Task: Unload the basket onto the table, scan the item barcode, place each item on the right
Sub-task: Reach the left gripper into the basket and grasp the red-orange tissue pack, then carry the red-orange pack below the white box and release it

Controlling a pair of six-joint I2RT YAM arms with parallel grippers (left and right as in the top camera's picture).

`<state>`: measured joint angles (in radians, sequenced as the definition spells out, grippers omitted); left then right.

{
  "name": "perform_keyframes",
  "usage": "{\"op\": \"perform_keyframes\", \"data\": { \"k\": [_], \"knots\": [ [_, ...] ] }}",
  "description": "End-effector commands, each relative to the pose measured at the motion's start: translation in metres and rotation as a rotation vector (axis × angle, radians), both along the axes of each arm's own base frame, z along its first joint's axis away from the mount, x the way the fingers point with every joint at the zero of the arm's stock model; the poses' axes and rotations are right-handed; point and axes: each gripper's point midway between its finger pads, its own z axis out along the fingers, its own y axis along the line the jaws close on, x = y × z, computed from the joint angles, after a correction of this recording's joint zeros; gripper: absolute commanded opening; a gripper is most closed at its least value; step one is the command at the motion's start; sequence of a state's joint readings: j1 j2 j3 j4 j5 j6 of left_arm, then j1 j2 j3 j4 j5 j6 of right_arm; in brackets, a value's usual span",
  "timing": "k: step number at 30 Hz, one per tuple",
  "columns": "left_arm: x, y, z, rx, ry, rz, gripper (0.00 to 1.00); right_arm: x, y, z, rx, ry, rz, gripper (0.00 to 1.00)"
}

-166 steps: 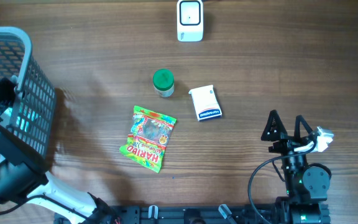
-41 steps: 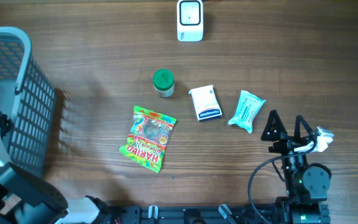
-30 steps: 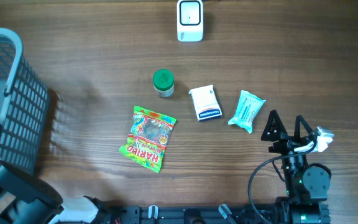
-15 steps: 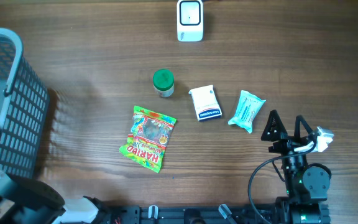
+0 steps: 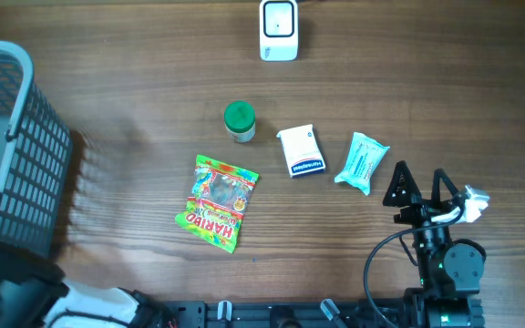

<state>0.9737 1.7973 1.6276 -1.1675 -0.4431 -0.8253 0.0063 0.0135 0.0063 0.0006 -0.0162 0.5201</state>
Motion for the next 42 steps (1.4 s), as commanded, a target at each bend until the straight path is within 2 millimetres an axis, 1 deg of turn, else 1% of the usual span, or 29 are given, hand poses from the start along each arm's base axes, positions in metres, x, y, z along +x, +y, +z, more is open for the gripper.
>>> {"op": "perform_keyframes", "data": {
  "k": [1, 4, 6, 11, 15, 19, 28, 29, 30, 31, 32, 34, 35, 36, 38, 40, 42],
  "knots": [
    [0.011, 0.005, -0.042, -0.095, 0.068, -0.091, 1.00, 0.000, -0.002, 0.002, 0.007, -0.011, -0.013, 1.00],
    [0.027, 0.013, -0.069, -0.156, 0.102, -0.257, 1.00, 0.000, -0.002, 0.002, 0.007, -0.011, -0.013, 1.00],
    [0.029, 0.014, -0.085, -0.188, 0.115, -0.270, 1.00, 0.000, -0.002, 0.002, 0.007, -0.011, -0.013, 1.00],
    [0.027, 0.011, -0.112, -0.212, 0.127, -0.268, 1.00, 0.000, -0.002, 0.002, 0.007, -0.011, -0.013, 1.00],
    [0.024, 0.007, -0.128, -0.214, 0.128, -0.269, 1.00, 0.000, -0.002, 0.002, 0.007, -0.011, -0.013, 1.00],
    [0.025, 0.009, -0.140, -0.187, 0.114, -0.269, 1.00, 0.000, -0.002, 0.002, 0.007, -0.011, -0.013, 1.00],
    [0.029, 0.013, -0.149, -0.143, 0.078, -0.242, 1.00, 0.000, -0.002, 0.002, 0.007, -0.011, -0.013, 1.00],
    [0.029, 0.012, -0.152, -0.146, 0.072, -0.244, 0.97, 0.000, -0.002, 0.002, 0.006, -0.011, -0.013, 1.00],
    [0.029, 0.010, -0.157, -0.148, 0.064, -0.246, 0.92, 0.000, -0.002, 0.002, 0.006, -0.011, -0.013, 1.00],
    [0.028, 0.007, -0.161, -0.153, 0.067, -0.246, 0.80, 0.000, -0.002, 0.002, 0.007, -0.011, -0.013, 1.00],
    [0.025, 0.004, -0.167, -0.157, 0.069, -0.246, 0.67, 0.000, -0.002, 0.002, 0.007, -0.011, -0.013, 1.00],
    [0.023, 0.001, -0.172, -0.161, 0.071, -0.246, 0.41, 0.000, -0.002, 0.002, 0.007, -0.011, -0.013, 1.00],
    [0.023, 0.000, -0.173, -0.163, 0.071, -0.242, 0.21, 0.000, -0.002, 0.002, 0.007, -0.011, -0.013, 1.00],
    [0.024, -0.001, -0.173, -0.168, 0.061, -0.245, 0.16, 0.000, -0.002, 0.002, 0.007, -0.011, -0.013, 1.00],
    [0.028, -0.003, -0.172, -0.180, 0.038, -0.252, 0.17, 0.000, -0.002, 0.002, 0.007, -0.011, -0.013, 1.00],
    [0.032, -0.005, -0.166, -0.184, 0.008, -0.259, 0.17, 0.000, -0.002, 0.002, 0.007, -0.011, -0.013, 1.00],
    [0.042, -0.004, -0.147, -0.172, -0.046, -0.272, 0.17, 0.000, -0.002, 0.002, 0.007, -0.011, -0.013, 1.00]
  ]
}}
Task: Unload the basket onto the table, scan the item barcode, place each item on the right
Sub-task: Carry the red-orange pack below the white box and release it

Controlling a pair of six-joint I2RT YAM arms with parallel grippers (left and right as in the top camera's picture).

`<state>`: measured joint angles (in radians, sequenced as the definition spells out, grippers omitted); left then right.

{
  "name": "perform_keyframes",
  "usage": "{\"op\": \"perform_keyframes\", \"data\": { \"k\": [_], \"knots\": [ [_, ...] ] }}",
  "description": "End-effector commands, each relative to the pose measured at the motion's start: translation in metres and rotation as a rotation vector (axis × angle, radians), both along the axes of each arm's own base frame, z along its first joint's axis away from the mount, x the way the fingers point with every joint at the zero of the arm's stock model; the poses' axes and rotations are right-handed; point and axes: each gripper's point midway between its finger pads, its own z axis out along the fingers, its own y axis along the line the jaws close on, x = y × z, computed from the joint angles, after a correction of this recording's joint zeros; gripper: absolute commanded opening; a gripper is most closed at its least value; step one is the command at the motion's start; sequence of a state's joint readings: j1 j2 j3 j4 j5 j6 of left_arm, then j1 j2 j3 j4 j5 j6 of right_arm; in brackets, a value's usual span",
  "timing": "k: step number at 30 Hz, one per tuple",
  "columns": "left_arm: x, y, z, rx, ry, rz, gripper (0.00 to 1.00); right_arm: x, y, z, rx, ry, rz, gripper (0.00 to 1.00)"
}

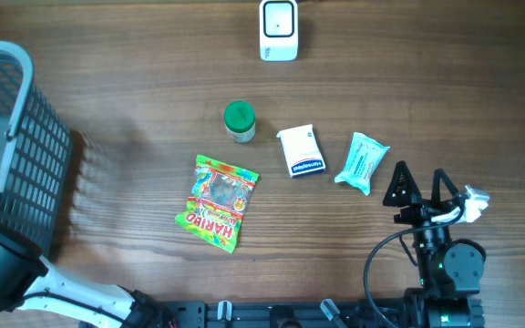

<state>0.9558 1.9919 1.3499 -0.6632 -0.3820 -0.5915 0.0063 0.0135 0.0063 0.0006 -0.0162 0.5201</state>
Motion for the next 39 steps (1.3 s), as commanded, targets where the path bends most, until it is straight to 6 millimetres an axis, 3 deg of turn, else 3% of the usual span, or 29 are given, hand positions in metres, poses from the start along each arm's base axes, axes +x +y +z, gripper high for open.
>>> {"op": "perform_keyframes", "data": {
  "k": [1, 3, 5, 10, 12, 14, 16, 18, 19, 20, 23, 27, 32, 34, 36, 39],
  "knots": [
    [0.013, -0.026, 0.002, -0.120, -0.101, -0.037, 0.17, 0.000, -0.002, 0.002, 0.007, -0.011, -0.013, 1.00],
    [0.027, -0.024, 0.035, -0.098, -0.187, -0.059, 0.17, 0.000, -0.002, 0.002, 0.007, -0.011, -0.013, 1.00],
    [0.044, -0.022, 0.083, -0.055, -0.305, -0.095, 0.17, 0.000, -0.002, 0.002, 0.006, -0.011, -0.013, 1.00],
    [0.083, -0.048, 0.246, 0.108, -0.701, -0.263, 0.20, 0.000, -0.002, 0.002, 0.007, -0.011, -0.013, 1.00],
    [0.086, -0.078, 0.315, 0.155, -0.899, -0.295, 0.17, 0.000, -0.002, 0.002, 0.007, -0.011, -0.013, 1.00],
    [0.088, -0.135, 0.385, 0.165, -1.122, -0.404, 0.15, 0.000, -0.002, 0.002, 0.007, -0.011, -0.013, 1.00],
    [0.089, -0.198, 0.422, 0.144, -1.220, -0.555, 0.15, 0.000, -0.002, 0.002, 0.007, -0.011, -0.013, 1.00],
    [0.092, -0.253, 0.431, 0.091, -1.239, -0.683, 0.15, 0.000, -0.002, 0.002, 0.006, -0.011, -0.013, 1.00],
    [0.093, -0.278, 0.428, 0.043, -1.232, -0.734, 0.15, 0.000, -0.002, 0.002, 0.006, -0.011, -0.013, 1.00],
    [0.097, -0.321, 0.417, -0.051, -1.195, -0.822, 0.14, 0.000, -0.002, 0.002, 0.007, -0.011, -0.013, 1.00],
    [0.100, -0.387, 0.375, -0.183, -1.018, -0.960, 0.13, 0.000, -0.002, 0.002, 0.007, -0.011, -0.013, 1.00],
    [0.091, -0.475, 0.263, -0.227, -0.544, -1.224, 0.13, 0.000, -0.002, 0.002, 0.006, -0.011, -0.013, 1.00],
    [0.065, -0.563, 0.148, -0.300, -0.171, -1.501, 0.14, 0.000, -0.002, 0.002, 0.006, -0.011, -0.013, 1.00],
    [0.053, -0.586, 0.106, -0.313, -0.053, -1.560, 0.13, 0.000, -0.002, 0.002, 0.007, -0.011, -0.013, 1.00],
    [0.041, -0.605, 0.065, -0.334, 0.047, -1.532, 0.13, 0.000, -0.002, 0.002, 0.007, -0.011, -0.013, 1.00],
    [0.025, -0.631, 0.020, -0.419, 0.112, -1.398, 0.13, 0.000, -0.002, 0.002, 0.007, -0.011, -0.013, 1.00]
  ]
}}
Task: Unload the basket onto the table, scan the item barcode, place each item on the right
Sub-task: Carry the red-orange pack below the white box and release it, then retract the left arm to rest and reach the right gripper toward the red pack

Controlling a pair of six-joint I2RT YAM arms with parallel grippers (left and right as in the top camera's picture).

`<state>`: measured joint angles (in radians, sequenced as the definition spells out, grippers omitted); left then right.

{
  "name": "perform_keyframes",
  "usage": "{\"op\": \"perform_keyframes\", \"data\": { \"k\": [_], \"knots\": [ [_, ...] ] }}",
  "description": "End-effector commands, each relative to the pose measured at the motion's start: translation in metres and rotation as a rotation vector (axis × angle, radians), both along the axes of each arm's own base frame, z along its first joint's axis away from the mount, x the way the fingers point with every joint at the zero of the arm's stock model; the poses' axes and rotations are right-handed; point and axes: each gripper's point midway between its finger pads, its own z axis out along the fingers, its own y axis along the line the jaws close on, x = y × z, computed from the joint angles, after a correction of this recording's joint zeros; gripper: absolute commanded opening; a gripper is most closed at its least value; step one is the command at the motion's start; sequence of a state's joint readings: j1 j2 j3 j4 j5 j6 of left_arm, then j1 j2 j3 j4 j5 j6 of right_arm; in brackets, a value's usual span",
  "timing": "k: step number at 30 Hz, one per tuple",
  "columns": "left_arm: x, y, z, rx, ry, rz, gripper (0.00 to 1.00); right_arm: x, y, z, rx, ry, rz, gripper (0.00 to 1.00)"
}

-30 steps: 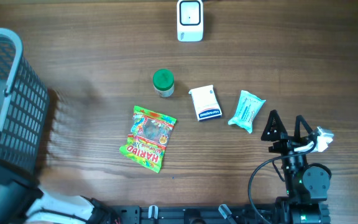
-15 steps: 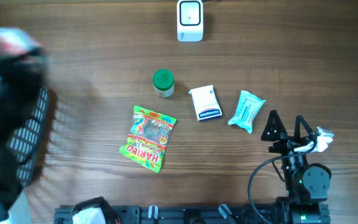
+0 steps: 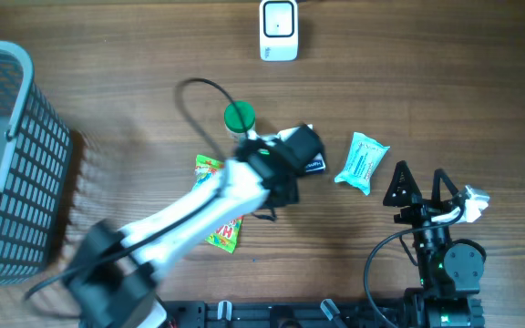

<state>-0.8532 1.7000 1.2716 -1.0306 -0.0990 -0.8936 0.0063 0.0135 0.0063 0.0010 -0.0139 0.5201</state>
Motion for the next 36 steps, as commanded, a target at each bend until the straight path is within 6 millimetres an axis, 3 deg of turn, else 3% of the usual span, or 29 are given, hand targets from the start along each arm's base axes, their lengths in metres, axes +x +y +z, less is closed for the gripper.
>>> {"op": "perform_keyframes", "data": {
  "k": [1, 3, 5, 6, 7, 8, 14, 18, 21, 26, 29, 32, 34, 36],
  "knots": [
    [-0.016, -0.024, -0.046, -0.019, 0.113, 0.194, 0.13, 0.000, -0.001, 0.002, 0.007, -0.011, -0.011, 1.00],
    [-0.016, -0.045, -0.058, -0.103, 0.165, 0.355, 0.11, 0.000, -0.001, 0.002, 0.006, -0.011, -0.011, 1.00],
    [-0.006, -0.067, -0.056, -0.222, 0.180, 0.521, 0.37, 0.000, -0.001, 0.002, 0.006, -0.011, -0.011, 1.00],
    [0.003, -0.077, -0.052, -0.278, 0.167, 0.560, 0.43, 0.000, -0.001, 0.002, 0.007, -0.011, -0.011, 1.00],
    [0.015, -0.084, -0.046, -0.333, 0.145, 0.582, 0.83, 0.000, -0.001, 0.002, 0.007, -0.011, -0.011, 1.00],
    [0.021, -0.087, -0.042, -0.358, 0.136, 0.599, 1.00, 0.000, -0.001, 0.002, 0.006, -0.011, -0.011, 1.00],
    [0.048, -0.085, -0.004, -0.455, 0.092, 0.628, 1.00, 0.000, -0.001, 0.002, 0.007, -0.011, -0.011, 1.00],
    [0.067, -0.068, 0.040, -0.503, -0.082, 0.651, 1.00, 0.000, -0.001, 0.002, 0.007, -0.011, -0.011, 1.00],
    [0.077, -0.053, 0.086, -0.562, -0.230, 0.656, 1.00, 0.000, -0.001, 0.002, 0.007, -0.011, -0.011, 1.00],
    [0.108, -0.003, 0.204, -0.489, -0.786, 0.370, 1.00, 0.000, -0.001, 0.002, 0.006, -0.011, -0.011, 1.00],
    [0.118, 0.053, 0.300, -0.353, -1.196, 0.373, 1.00, 0.000, -0.001, 0.002, 0.007, -0.011, -0.011, 1.00],
    [0.113, 0.095, 0.386, -0.223, -1.494, 0.311, 1.00, 0.000, -0.001, 0.002, 0.006, -0.011, -0.011, 1.00],
    [0.105, 0.136, 0.443, -0.092, -1.698, 0.334, 1.00, 0.000, -0.001, 0.002, 0.007, -0.011, -0.011, 0.99],
    [0.101, 0.178, 0.471, 0.053, -1.766, 0.392, 1.00, 0.000, -0.001, 0.002, 0.007, -0.011, -0.011, 1.00]
  ]
}}
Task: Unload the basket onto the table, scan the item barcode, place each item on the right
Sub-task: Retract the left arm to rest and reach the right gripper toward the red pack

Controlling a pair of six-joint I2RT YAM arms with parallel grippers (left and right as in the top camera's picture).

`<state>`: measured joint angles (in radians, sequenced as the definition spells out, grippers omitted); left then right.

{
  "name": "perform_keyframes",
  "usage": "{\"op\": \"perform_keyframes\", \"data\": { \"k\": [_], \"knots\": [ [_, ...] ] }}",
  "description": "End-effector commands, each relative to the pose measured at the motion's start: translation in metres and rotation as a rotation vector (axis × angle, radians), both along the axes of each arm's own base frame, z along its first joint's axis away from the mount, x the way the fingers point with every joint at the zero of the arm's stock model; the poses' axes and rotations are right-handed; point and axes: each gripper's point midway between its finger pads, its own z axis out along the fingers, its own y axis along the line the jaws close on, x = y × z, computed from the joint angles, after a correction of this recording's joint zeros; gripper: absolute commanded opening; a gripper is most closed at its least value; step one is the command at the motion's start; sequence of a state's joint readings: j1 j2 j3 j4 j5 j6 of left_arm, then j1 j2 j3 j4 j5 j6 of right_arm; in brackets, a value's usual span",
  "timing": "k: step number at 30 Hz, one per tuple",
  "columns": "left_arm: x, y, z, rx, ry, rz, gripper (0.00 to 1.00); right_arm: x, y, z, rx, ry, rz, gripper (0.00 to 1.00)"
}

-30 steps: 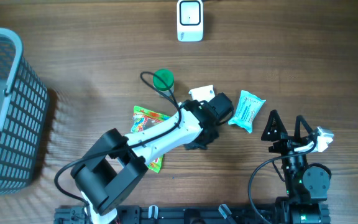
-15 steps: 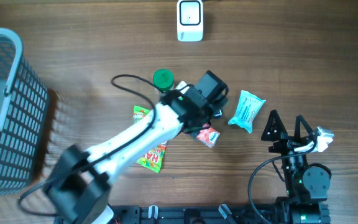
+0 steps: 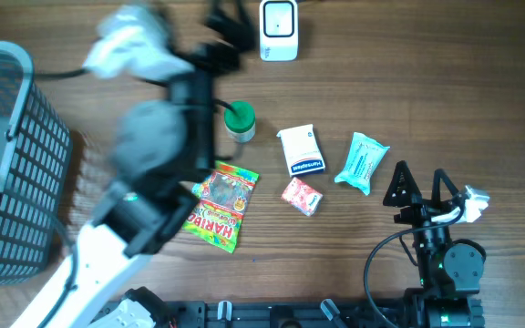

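The white barcode scanner (image 3: 279,29) stands at the table's far edge. My left arm (image 3: 158,137) is motion-blurred and stretches up the left-middle. Its gripper (image 3: 224,23) sits just left of the scanner, too smeared to read. On the table lie a Haribo bag (image 3: 217,202), a green-capped bottle (image 3: 239,120), a white box (image 3: 301,150), a teal packet (image 3: 363,162) and a small red packet (image 3: 302,196). My right gripper (image 3: 419,187) rests open at the lower right, holding nothing.
A grey mesh basket (image 3: 7,155) fills the left edge. The right arm's base and cable (image 3: 440,264) occupy the lower right corner. The wooden table (image 3: 445,82) shows bare at the far right.
My left arm was reaching over the white box; it now stretches toward the far edge, its gripper beside the scanner. A small red packet now lies below the white box. The right arm is unchanged.
At first my left arm was only at the bottom-left corner, with the bag, bottle, box and teal packet on the table. Then it was stretched across the Haribo bag to the white box. Now it is by the scanner, and a red packet lies on the table.
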<state>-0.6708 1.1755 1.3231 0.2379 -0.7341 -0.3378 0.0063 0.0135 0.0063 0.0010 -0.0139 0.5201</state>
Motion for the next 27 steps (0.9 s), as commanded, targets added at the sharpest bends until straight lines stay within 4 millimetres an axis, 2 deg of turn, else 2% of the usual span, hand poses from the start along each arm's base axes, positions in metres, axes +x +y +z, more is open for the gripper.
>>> {"op": "perform_keyframes", "data": {
  "k": [1, 4, 6, 7, 8, 9, 10, 12, 13, 14, 16, 18, 20, 22, 25, 27],
  "knots": [
    [-0.008, 0.081, 0.034, 0.303, 0.027, 0.370, 1.00, 0.000, -0.001, 0.002, 0.006, -0.011, -0.011, 1.00],
    [-0.011, 0.138, 0.046, 0.310, 0.065, 0.534, 1.00, 0.000, -0.001, 0.003, 0.010, -0.012, -0.011, 1.00],
    [-0.014, 0.165, 0.052, 0.323, 0.076, 0.615, 1.00, 0.000, -0.001, 0.002, 0.037, -0.010, -0.008, 1.00],
    [-0.016, 0.188, 0.056, 0.341, 0.084, 0.685, 1.00, 0.000, 0.001, 0.002, 0.060, -0.008, 0.002, 0.99],
    [-0.015, 0.200, 0.056, 0.360, 0.093, 0.718, 1.00, 0.000, 0.003, 0.002, 0.081, -0.007, 0.015, 1.00],
    [-0.014, 0.214, 0.053, 0.374, 0.118, 0.757, 1.00, -0.001, 0.006, 0.001, 0.107, -0.003, 0.031, 1.00],
    [-0.010, 0.233, 0.040, 0.407, 0.191, 0.807, 1.00, -0.001, 0.011, 0.001, 0.144, 0.001, 0.062, 1.00],
    [0.005, 0.258, 0.000, 0.493, 0.391, 0.822, 1.00, -0.002, 0.020, 0.002, 0.234, 0.008, 0.114, 1.00],
    [0.015, 0.259, -0.017, 0.541, 0.452, 0.765, 1.00, -0.003, 0.027, 0.003, 0.283, 0.013, 0.155, 1.00],
    [0.024, 0.253, -0.025, 0.560, 0.451, 0.664, 1.00, -0.004, 0.032, 0.004, 0.326, 0.019, 0.185, 1.00],
    [0.030, 0.243, -0.042, 0.553, 0.487, 0.532, 1.00, -0.005, 0.038, 0.005, 0.403, 0.033, 0.218, 1.00],
    [0.023, 0.222, -0.047, 0.550, 0.482, 0.402, 1.00, -0.006, 0.041, 0.005, 0.414, 0.035, 0.236, 1.00],
    [0.008, 0.198, -0.039, 0.573, 0.435, 0.277, 1.00, -0.009, 0.050, 0.007, 0.422, 0.043, 0.293, 1.00],
    [-0.017, 0.177, -0.020, 0.587, 0.353, 0.194, 1.00, -0.012, 0.058, 0.007, 0.372, 0.043, 0.342, 1.00],
    [-0.075, 0.145, 0.008, 0.583, 0.216, 0.086, 1.00, -0.020, 0.078, 0.007, 0.252, 0.035, 0.468, 1.00],
    [-0.116, 0.134, 0.024, 0.589, 0.135, 0.080, 1.00, -0.025, 0.087, 0.005, 0.269, 0.062, 0.531, 1.00]
  ]
}}
